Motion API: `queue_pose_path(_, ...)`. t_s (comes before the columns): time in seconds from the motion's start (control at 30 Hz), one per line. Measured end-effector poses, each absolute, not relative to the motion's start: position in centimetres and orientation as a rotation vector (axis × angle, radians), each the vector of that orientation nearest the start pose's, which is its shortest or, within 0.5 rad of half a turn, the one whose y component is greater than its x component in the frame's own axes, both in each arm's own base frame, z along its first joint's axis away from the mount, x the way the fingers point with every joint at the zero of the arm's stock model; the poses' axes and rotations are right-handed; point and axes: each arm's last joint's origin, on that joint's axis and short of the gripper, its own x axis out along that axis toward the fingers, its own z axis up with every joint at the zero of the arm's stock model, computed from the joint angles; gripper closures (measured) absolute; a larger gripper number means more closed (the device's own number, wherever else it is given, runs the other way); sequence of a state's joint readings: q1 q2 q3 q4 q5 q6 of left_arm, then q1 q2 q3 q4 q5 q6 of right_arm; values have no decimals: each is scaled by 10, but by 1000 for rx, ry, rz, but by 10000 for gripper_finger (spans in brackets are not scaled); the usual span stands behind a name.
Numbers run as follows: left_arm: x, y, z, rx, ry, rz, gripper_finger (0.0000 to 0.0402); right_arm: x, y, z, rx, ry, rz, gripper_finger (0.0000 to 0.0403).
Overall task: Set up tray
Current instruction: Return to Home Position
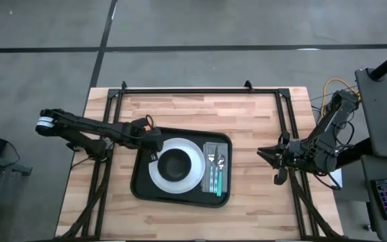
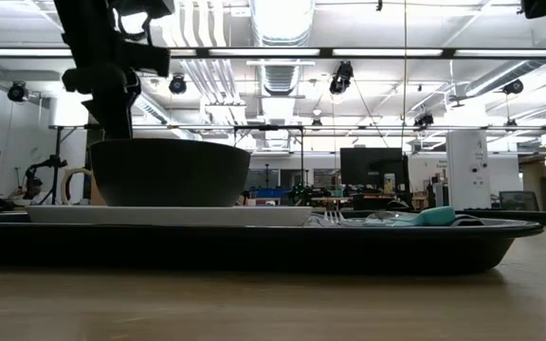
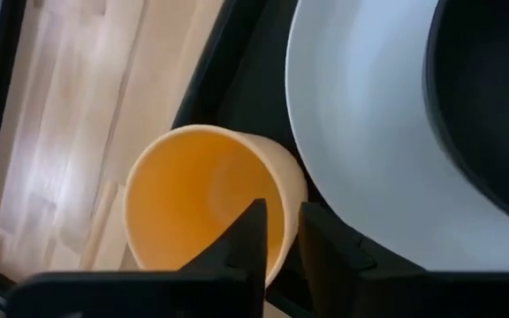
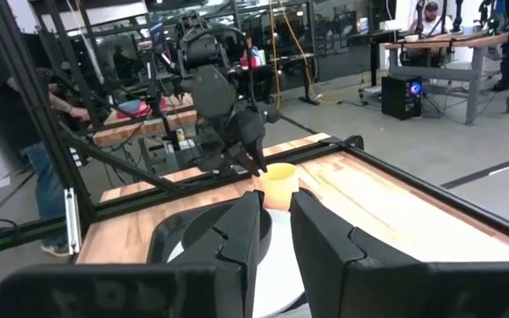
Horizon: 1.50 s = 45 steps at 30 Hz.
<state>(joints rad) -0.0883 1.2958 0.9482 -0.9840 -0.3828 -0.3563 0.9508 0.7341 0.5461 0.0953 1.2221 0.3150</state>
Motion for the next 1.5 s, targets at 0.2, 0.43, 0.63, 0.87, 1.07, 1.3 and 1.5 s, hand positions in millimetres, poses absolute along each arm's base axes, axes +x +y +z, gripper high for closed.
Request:
queue_pose_path(0.2,203,-8,262,-55,1110,479,318,111,109,286,214,3,-274,344)
queue_pose_path(0.43,164,-13,302,-19,694,294,311,111,110,286,148,22,-232,344)
queue_pose_path(0.63,139,-15,290,103,327,143,311,111,110,285,141,26,-222,344)
queue_pose_path(0.87,123,-16,229,108,99,13,310,114,119,277,172,100,-7,344)
queue_pose_path(1.07,118,-16,188,69,93,-26,310,120,132,268,41,141,166,344)
queue_pose_path(1.3,118,-17,181,50,71,-45,310,128,148,264,-12,106,264,344)
queue_pose_path(1.5,118,-18,178,45,80,-88,310,137,160,252,-28,109,274,344)
